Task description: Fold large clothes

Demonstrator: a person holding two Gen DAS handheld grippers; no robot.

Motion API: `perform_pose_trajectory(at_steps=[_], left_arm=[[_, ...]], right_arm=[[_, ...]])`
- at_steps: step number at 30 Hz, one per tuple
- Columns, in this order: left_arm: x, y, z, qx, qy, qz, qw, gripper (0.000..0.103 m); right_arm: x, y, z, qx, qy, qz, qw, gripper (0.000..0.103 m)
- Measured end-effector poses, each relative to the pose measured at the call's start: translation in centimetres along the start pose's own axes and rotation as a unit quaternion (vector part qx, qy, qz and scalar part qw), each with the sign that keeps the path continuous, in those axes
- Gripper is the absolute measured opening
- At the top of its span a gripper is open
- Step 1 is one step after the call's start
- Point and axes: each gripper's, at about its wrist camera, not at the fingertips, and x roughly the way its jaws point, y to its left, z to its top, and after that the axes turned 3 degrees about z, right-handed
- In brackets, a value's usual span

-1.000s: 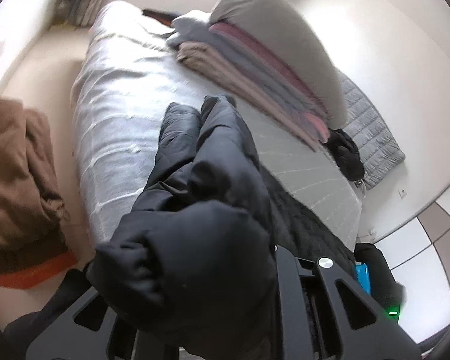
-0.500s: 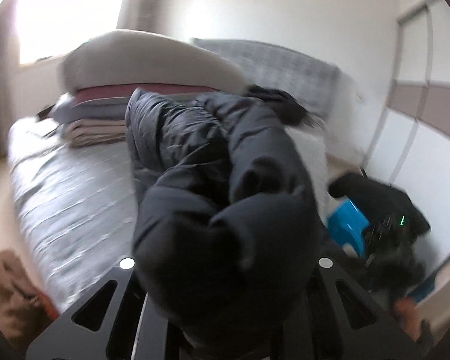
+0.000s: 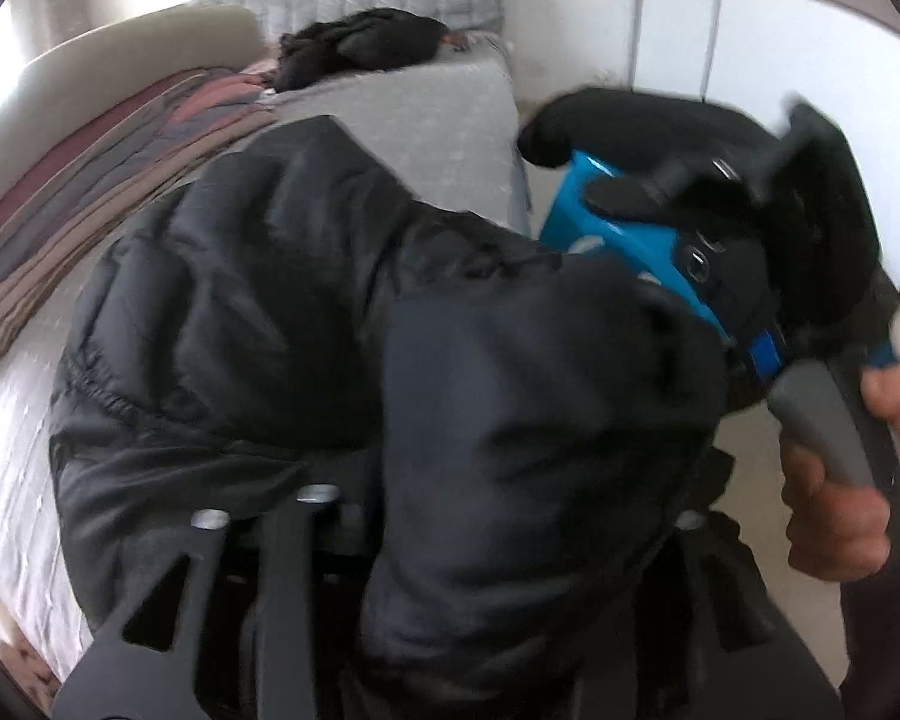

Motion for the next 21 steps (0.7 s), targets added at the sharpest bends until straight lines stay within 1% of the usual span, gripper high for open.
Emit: perform_pose_trajectory(at_steps=[1,3,5,6,9,11,14,16,18,19,21], left_arm=[[0.1,-0.8,-0.1,0.018,0.005,-0.001,0.9998,0.060],[0.1,-2.2,-0.1,0.044,0.008,0.003,0.9990,0.069],[-0.2,-2.9,-0.4,0.061,0.004,0.009,0.9981,0.072],[-0.2,-3.1,-0.3,0.060,0.004,0.008,0.9982,0.072],[-0.8,-3.4,-0.6,0.045,0.001,-0.004,0.9990,0.073],[-1.0,-3.5,-0.6,0.037,0.001,-0.009,0.9993,0.074],[-0.9,-2.9,-0.3,0.028,0.002,-0.011,0.9995,0.075],[-1.1,-2.7,-0.3,0.026,0.001,-0.014,0.9996,0.075],[-1.4,-2.3,-0.4,0.024,-0.001,-0.017,0.9996,0.075],[-1.9,-2.2,-0.7,0.025,-0.002,-0.016,0.9996,0.075],[-3.0,-2.0,-1.4,0.027,-0.002,-0.020,0.9994,0.075]], right_arm=[[0.0,0.0,0.1,0.001,0.000,0.002,1.000,0.098],[-0.2,0.3,0.5,-0.005,-0.005,0.002,1.000,0.098],[-0.6,0.7,1.0,-0.016,-0.015,0.007,1.000,0.098],[-0.7,1.6,1.0,-0.027,-0.022,0.009,0.999,0.098],[-1.7,4.2,1.9,-0.060,-0.033,0.017,0.998,0.098],[-1.3,5.5,2.2,-0.079,-0.027,0.020,0.996,0.097],[1.0,8.6,2.1,-0.105,0.012,0.022,0.994,0.097],[2.1,10.2,2.0,-0.124,0.043,0.010,0.991,0.097],[4.8,11.4,1.8,-0.133,0.081,-0.001,0.988,0.097],[5.9,11.8,2.0,-0.134,0.090,-0.004,0.987,0.097],[8.7,12.3,2.0,-0.142,0.121,-0.024,0.982,0.097]])
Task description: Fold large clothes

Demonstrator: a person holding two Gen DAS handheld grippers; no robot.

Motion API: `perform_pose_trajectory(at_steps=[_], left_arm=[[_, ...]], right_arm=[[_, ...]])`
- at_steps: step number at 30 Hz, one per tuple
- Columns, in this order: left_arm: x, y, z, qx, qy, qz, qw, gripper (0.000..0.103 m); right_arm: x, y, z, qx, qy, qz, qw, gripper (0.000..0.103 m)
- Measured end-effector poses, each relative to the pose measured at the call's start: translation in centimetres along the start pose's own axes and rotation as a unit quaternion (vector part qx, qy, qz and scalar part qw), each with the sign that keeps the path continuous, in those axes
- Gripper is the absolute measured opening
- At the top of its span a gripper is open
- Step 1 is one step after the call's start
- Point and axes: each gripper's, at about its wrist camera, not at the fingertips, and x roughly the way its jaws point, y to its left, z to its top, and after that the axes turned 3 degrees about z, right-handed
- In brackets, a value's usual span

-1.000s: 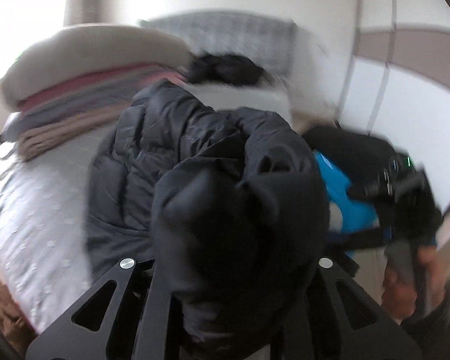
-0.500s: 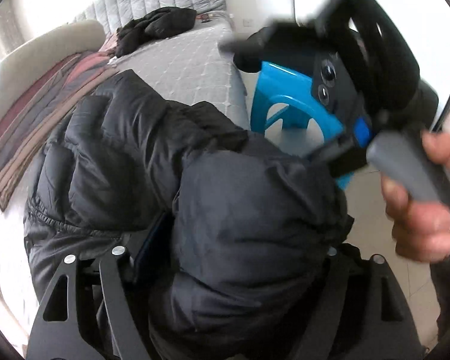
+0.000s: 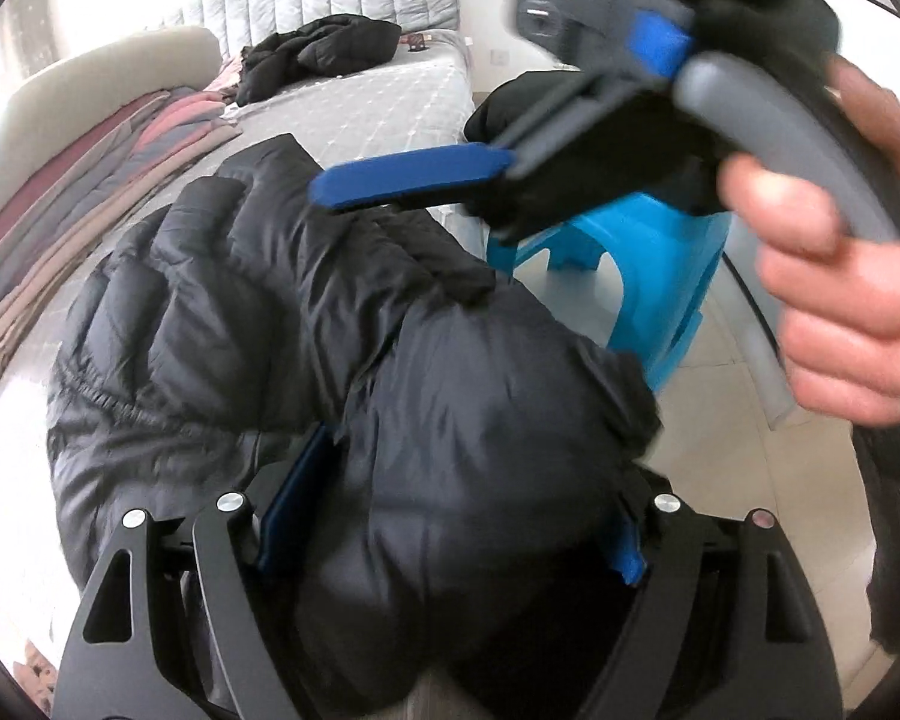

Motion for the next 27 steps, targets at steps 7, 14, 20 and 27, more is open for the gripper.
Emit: perform_pose_trajectory(at_steps=[7,14,20,27], left_arm=[[-5.3,2.7,-2.9,-0.036,-0.017,-0.024,0.9989,0.075],[-7.3,11.1,-6.8,-0.168,-0.012,-0.008,0.9857,0.075],[-7.3,19.2,-9.7,-0.314,-0.015,-0.022,0.9491,0.074],[-2.9,24.7,-12.0,-0.394,0.020,-0.046,0.9179,0.075]], right_arm=[[4.0,-1.8,-2.4,-0.024,0.098,-0.155,0.983,0.097],[-0.1,-8.7,-4.7,0.035,0.078,-0.205,0.975,0.081],[-1.7,-6.3,-4.9,0.007,0.047,-0.182,0.982,0.090],[-6.5,-8.5,-4.6,0.052,-0.026,-0.226,0.972,0.096]])
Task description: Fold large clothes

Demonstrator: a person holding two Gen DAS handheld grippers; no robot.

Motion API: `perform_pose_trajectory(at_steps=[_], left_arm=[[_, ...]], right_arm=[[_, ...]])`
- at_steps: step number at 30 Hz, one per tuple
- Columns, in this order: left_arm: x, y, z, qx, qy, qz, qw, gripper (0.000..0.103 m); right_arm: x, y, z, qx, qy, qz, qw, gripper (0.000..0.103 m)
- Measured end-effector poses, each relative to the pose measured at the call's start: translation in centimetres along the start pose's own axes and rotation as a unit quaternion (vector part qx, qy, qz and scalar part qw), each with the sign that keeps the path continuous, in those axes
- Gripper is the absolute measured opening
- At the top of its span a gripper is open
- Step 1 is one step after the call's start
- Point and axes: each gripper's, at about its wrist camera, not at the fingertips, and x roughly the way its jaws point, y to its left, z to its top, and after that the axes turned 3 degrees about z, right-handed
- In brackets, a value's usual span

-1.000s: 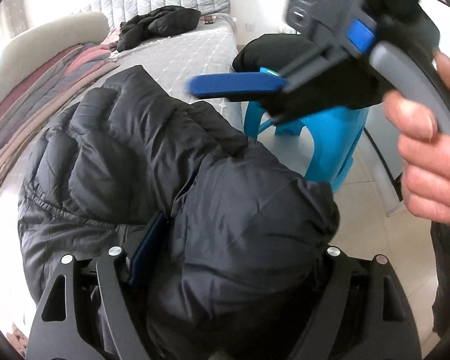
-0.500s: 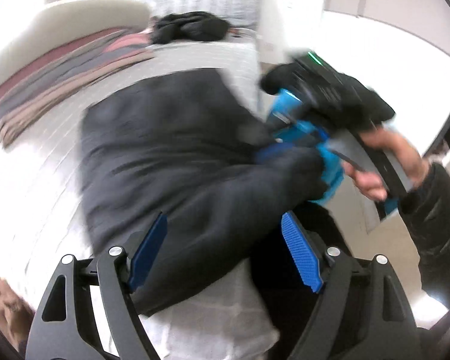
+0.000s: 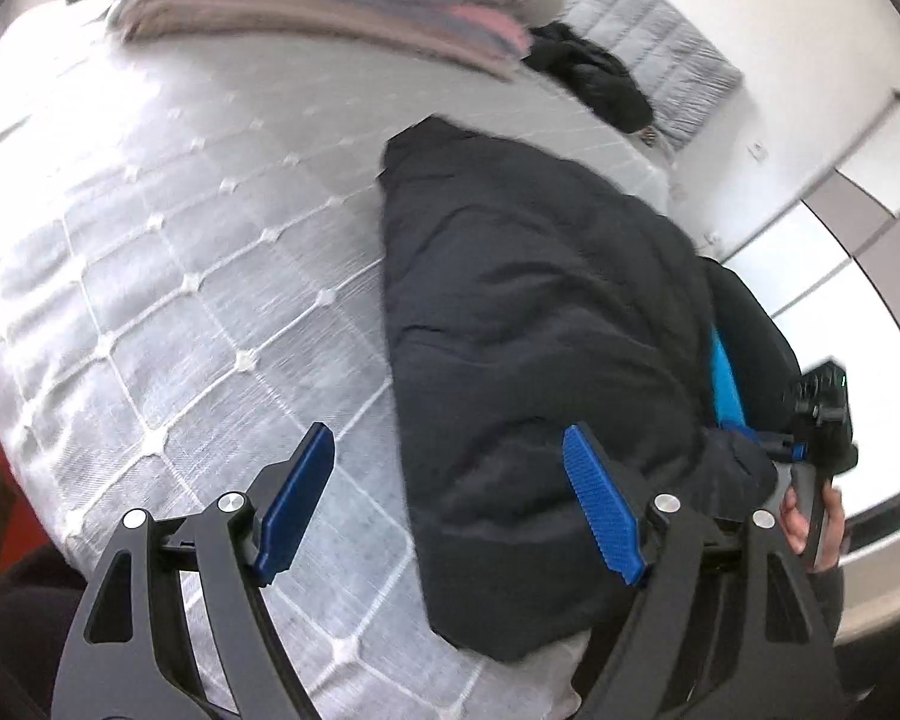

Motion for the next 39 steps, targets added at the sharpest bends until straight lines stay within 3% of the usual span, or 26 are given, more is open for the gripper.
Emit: perform_pose_trajectory(at_steps=[5,12,15,18,23,27,29,32,34,36,39], left_arm=[[3.7,2.4,0.6,-0.047,0.037,-0.026,0.9979,0.075],[6.4,2.8,1.4,-0.084,0.054,-0.084,0.9915,0.075],[7.0,3.0,2.0,-0.092,0.057,-0.095,0.9895,0.075],[8.3,3.3,2.5,-0.109,0.071,-0.117,0.9846,0.075],[9.7,3.2,2.7,-0.119,0.081,-0.136,0.9801,0.077],[11.2,2.7,3.0,-0.133,0.098,-0.165,0.9724,0.077],[11.6,1.7,3.2,-0.124,0.098,-0.166,0.9734,0.077],[11.7,0.0,3.6,-0.096,0.089,-0.138,0.9817,0.077],[10.9,-1.1,3.5,-0.073,0.077,-0.115,0.9876,0.070],[10.1,-2.6,3.7,-0.038,0.055,-0.087,0.9940,0.057],[8.6,-3.8,4.3,-0.011,0.029,-0.068,0.9972,0.045]], right_arm=[[2.4,-3.7,-0.3,0.042,0.050,0.004,0.998,0.096],[7.3,-7.1,-0.4,0.091,0.088,0.090,0.988,0.096],[6.7,-7.3,-0.3,0.105,0.091,0.135,0.981,0.096],[6.9,-7.9,-0.3,0.110,0.093,0.153,0.978,0.096],[8.2,-9.3,-0.3,0.109,0.118,0.118,0.980,0.096],[8.4,-9.8,-0.2,0.110,0.114,0.164,0.974,0.096],[8.5,-9.8,0.0,0.108,0.109,0.174,0.973,0.096],[8.4,-9.1,0.0,0.067,0.093,0.161,0.980,0.096],[8.3,-8.3,-0.1,0.042,0.076,0.141,0.986,0.089],[8.2,-7.0,-0.3,0.017,0.065,0.115,0.991,0.051],[7.7,-5.7,-0.3,-0.005,0.046,0.102,0.994,0.038]])
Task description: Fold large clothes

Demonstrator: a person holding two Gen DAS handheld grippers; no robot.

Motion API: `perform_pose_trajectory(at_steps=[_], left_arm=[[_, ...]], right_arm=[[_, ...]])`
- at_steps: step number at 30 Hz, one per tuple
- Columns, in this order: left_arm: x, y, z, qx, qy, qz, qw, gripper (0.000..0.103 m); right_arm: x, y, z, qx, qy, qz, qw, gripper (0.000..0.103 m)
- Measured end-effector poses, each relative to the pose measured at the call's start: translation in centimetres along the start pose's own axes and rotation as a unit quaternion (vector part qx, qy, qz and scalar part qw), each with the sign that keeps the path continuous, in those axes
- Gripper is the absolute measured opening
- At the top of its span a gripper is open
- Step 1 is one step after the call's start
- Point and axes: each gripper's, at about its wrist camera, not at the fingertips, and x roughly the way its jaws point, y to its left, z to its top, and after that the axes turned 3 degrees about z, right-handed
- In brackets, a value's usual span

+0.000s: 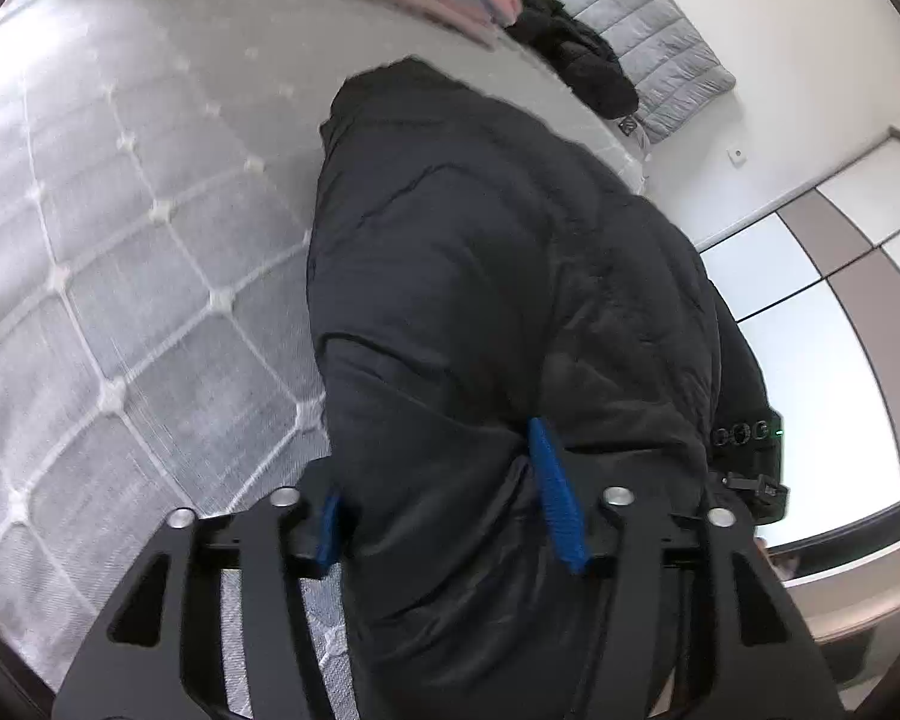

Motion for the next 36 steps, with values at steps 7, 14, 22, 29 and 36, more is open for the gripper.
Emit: perform_pose_trajectory(at_steps=[7,14,22,29,36], left_arm=[[-4.8,-0.9,1.9,0.039,-0.075,0.030,0.9960,0.039],[-10.1,4.4,3.2,0.026,-0.119,0.079,0.9895,0.039],[-8.6,16.0,1.1,-0.090,-0.053,0.019,0.9943,0.052],[-8.4,20.6,3.3,-0.150,-0.066,-0.065,0.9844,0.057],[-4.9,20.4,5.5,-0.163,-0.035,-0.090,0.9819,0.072]], right_arm=[[1.1,4.0,0.2,-0.070,-0.011,0.008,0.997,0.036],[8.0,4.9,2.4,-0.096,0.043,-0.003,0.994,0.036],[14.0,-0.9,2.8,0.011,0.143,-0.027,0.989,0.079],[13.4,-1.5,5.2,0.043,0.118,-0.010,0.992,0.096],[18.3,-1.3,7.6,0.041,0.151,-0.029,0.987,0.097]])
